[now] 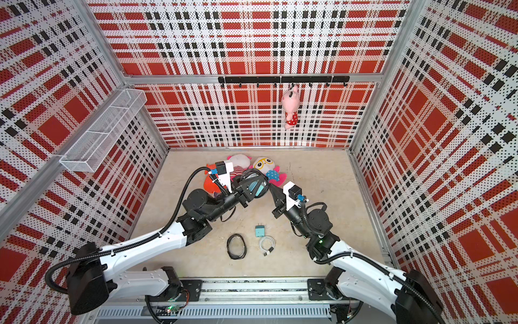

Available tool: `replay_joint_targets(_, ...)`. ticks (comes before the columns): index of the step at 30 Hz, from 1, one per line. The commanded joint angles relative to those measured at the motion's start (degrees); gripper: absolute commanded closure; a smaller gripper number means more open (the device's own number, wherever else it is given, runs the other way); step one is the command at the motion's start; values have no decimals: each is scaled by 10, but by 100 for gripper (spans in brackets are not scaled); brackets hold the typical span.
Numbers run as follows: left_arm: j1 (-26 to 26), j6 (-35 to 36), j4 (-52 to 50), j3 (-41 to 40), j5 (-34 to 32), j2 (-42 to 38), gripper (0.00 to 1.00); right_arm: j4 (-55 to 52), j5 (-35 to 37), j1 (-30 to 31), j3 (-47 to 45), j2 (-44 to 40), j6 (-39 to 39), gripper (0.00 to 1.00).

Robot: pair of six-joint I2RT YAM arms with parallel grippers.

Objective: Pack away charging kits
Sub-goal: Zip the zipper on the storage bag.

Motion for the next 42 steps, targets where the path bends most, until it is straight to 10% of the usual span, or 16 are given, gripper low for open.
replay_joint_targets(1,-14,28,-68,21,17,11,100,18,35,-24,28,6,-17,100)
replay_joint_targets(42,-47,109,-263,103,25,41,98,-6,-166,-119,93,-16,-90,100)
